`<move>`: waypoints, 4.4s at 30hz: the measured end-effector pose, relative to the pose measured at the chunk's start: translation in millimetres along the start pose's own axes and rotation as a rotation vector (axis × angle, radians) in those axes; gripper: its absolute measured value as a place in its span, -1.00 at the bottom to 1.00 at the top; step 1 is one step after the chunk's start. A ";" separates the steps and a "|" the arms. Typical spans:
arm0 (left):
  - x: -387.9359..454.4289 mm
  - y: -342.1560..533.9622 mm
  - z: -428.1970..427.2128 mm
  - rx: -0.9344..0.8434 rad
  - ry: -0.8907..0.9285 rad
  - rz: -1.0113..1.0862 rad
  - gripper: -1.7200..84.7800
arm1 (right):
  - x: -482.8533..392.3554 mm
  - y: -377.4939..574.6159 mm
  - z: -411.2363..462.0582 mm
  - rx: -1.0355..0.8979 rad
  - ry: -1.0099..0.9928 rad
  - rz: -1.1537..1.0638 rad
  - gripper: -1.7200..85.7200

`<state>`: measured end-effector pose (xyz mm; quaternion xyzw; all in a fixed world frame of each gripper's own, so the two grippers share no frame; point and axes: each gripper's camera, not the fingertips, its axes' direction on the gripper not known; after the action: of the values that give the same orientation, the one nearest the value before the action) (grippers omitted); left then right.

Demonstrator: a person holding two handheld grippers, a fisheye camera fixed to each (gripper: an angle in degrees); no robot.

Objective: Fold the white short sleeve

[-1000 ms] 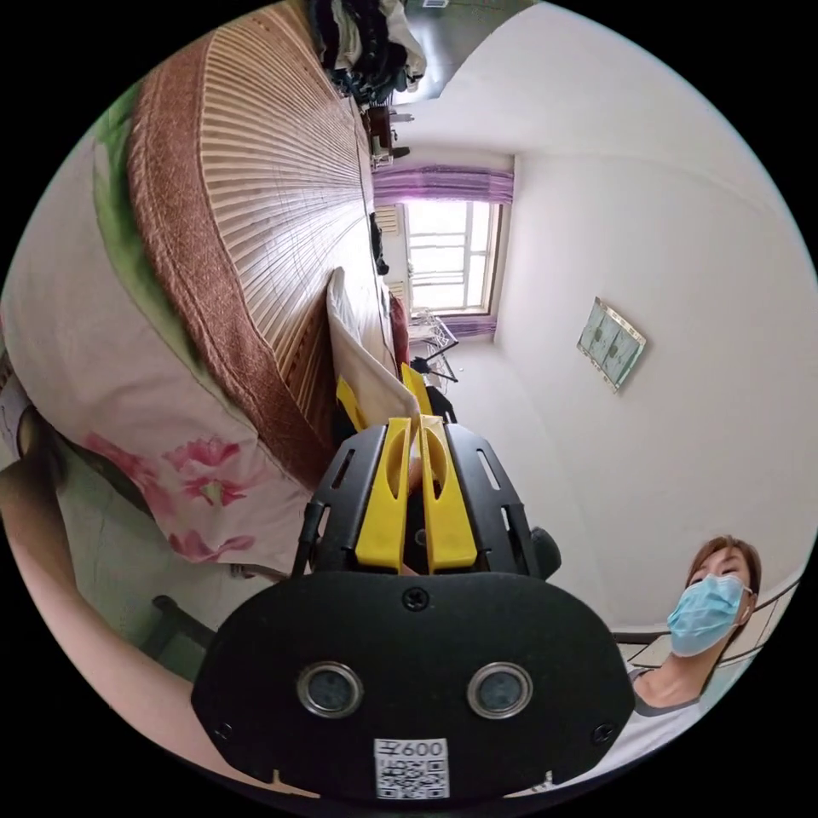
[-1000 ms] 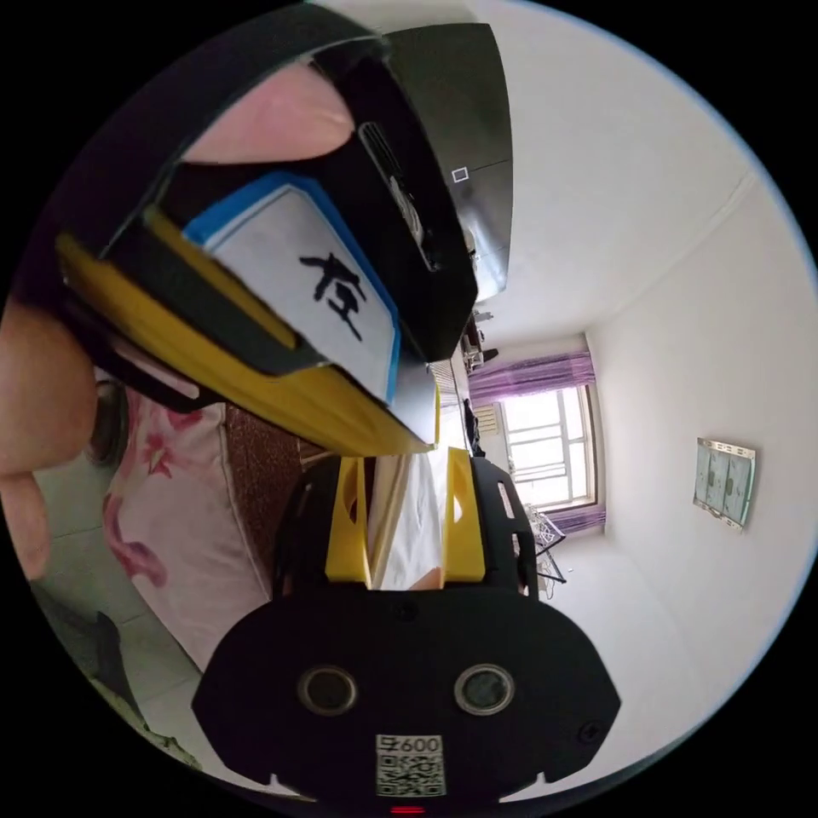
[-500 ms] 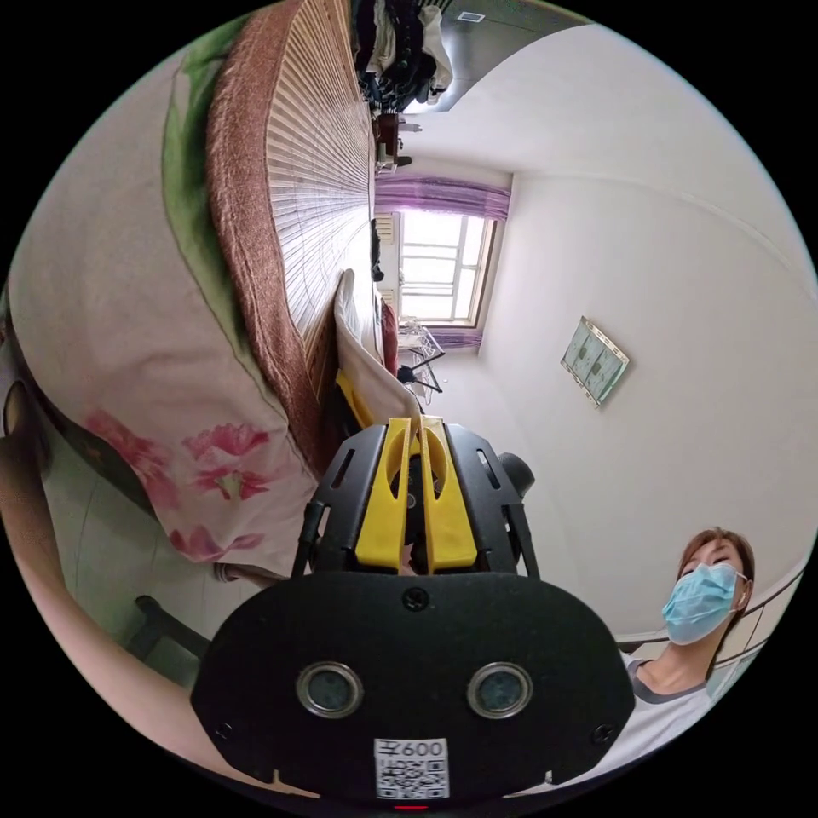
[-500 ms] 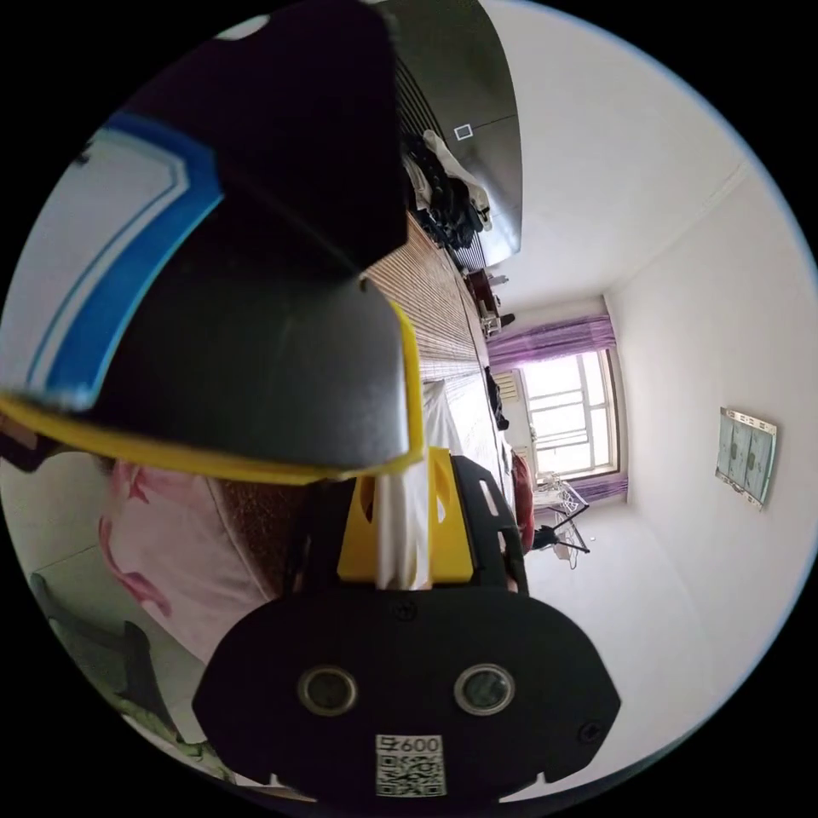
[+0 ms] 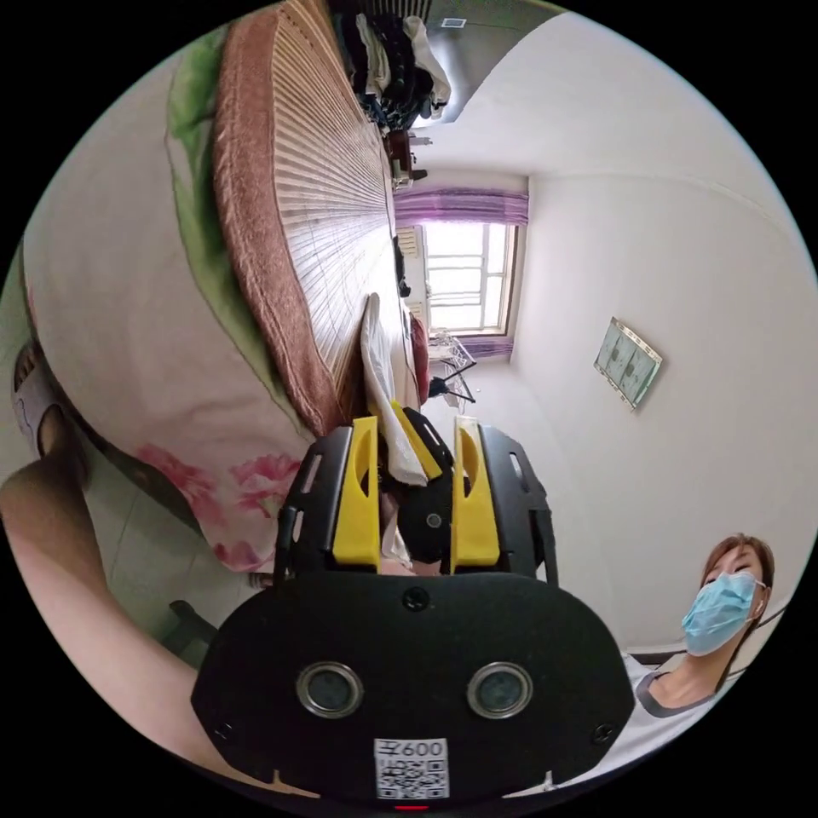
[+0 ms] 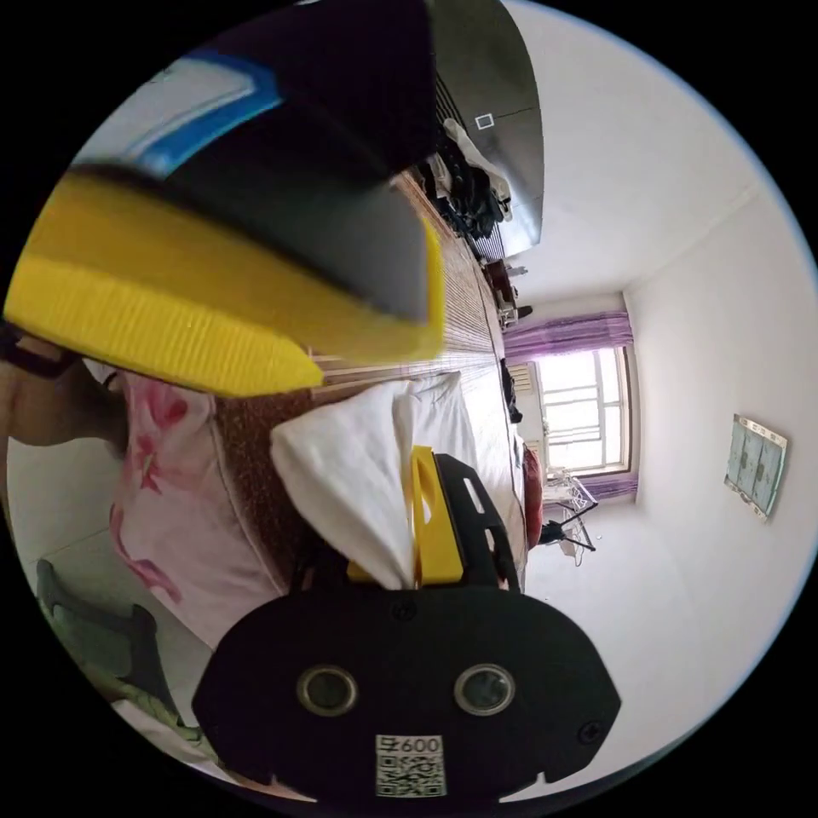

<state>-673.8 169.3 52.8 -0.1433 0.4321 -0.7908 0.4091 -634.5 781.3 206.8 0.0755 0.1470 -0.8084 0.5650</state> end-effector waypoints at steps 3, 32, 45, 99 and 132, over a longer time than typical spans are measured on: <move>3.9 -56.1 46.5 -0.144 -0.042 0.011 -0.60 | 3.7 7.3 0.3 0.003 -0.017 0.034 -0.98; -91.4 -223.0 396.6 -0.458 -0.505 0.074 -0.90 | -4.5 231.4 1.8 0.261 -0.341 0.300 -0.98; 26.8 -158.6 485.3 -0.421 -0.515 0.318 -0.91 | 19.8 405.4 3.4 0.499 -0.335 0.717 -0.97; -214.9 194.5 1008.5 -0.568 -0.709 0.359 -0.94 | 84.4 939.4 203.3 0.195 -0.596 2.133 -0.96; -170.1 338.6 503.2 -0.693 -1.145 1.131 -0.94 | 395.6 719.0 312.2 -0.355 -0.533 0.680 -0.98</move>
<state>-98.6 -83.3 97.8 -0.3989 0.3826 -0.1002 0.8273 -86.6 99.1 278.5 -0.1888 0.0996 -0.5310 0.8200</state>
